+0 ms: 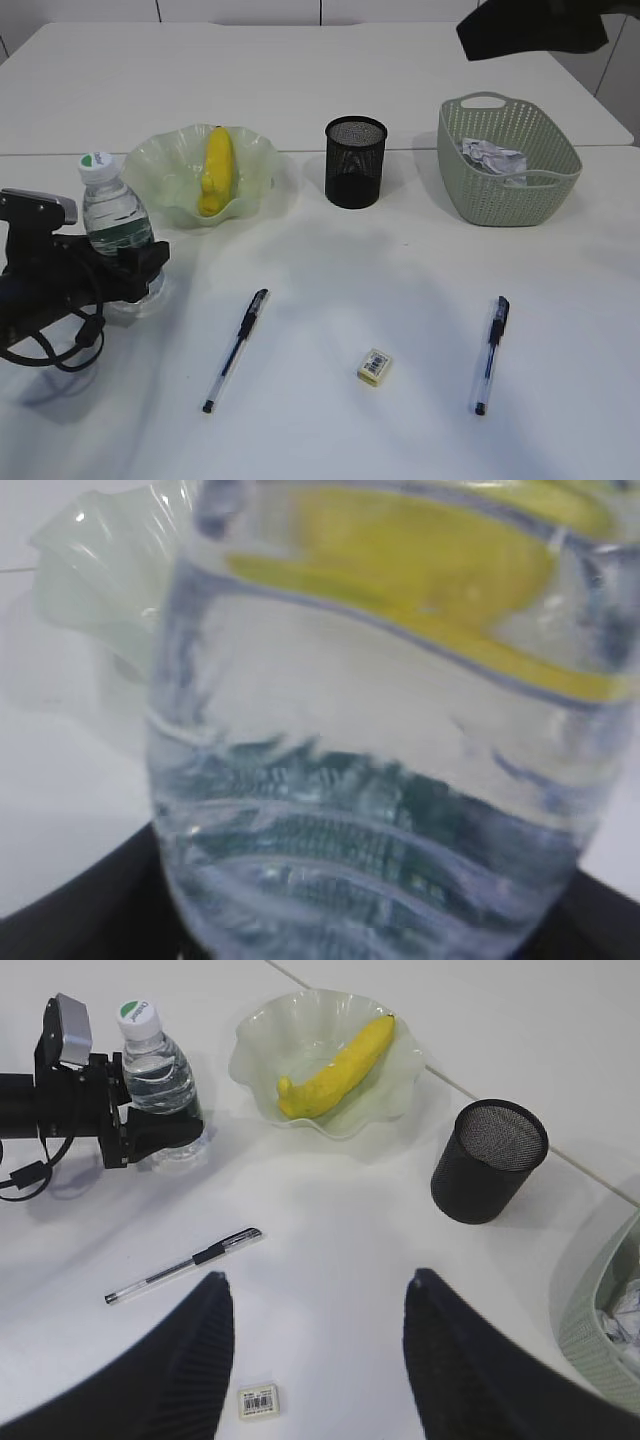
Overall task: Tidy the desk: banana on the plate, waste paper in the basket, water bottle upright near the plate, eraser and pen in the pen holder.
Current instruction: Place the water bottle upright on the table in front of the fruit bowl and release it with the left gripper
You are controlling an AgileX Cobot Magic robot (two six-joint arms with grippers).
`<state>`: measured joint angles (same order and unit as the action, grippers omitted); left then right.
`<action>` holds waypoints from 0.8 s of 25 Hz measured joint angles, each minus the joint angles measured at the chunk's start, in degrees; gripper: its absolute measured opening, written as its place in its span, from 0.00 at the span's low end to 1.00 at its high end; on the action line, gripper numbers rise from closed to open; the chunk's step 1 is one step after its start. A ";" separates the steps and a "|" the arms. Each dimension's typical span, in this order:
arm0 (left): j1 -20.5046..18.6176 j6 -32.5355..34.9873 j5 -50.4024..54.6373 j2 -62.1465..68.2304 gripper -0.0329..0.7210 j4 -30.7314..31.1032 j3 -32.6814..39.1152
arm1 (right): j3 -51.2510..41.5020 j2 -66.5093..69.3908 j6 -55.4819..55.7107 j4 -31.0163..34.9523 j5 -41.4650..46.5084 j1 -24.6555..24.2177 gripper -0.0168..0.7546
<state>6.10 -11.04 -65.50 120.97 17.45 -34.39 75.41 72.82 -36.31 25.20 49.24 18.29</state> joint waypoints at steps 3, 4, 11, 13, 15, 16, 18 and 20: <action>0.00 0.00 0.00 0.00 0.81 0.00 1.39 | 0.00 0.00 0.00 0.00 0.00 0.00 0.55; 0.00 0.00 0.00 0.00 0.82 0.00 2.05 | 0.00 0.00 0.00 0.00 0.00 0.00 0.55; 0.00 0.00 -0.13 0.00 0.83 0.00 5.31 | 0.00 0.00 0.00 0.00 0.00 0.00 0.55; 0.00 0.00 -0.13 -0.38 0.83 0.00 6.27 | 0.00 0.00 0.00 0.00 0.00 0.00 0.55; 0.00 0.54 -0.13 -1.50 0.83 0.00 7.75 | 0.00 0.00 0.00 -0.09 0.00 0.00 0.55; 0.00 0.90 -0.13 -2.16 0.83 0.00 8.34 | 0.00 0.00 0.00 -0.09 0.00 0.00 0.55; 0.00 1.26 -0.13 -4.01 0.83 -0.35 9.81 | 0.00 0.00 0.00 -0.09 0.00 0.00 0.55; 0.00 1.47 -0.13 -5.52 0.83 -1.15 11.36 | 0.00 0.00 0.00 -0.09 0.00 0.00 0.55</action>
<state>6.10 -9.58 -65.64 115.46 16.29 -23.04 75.41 72.82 -36.31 25.11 49.24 18.29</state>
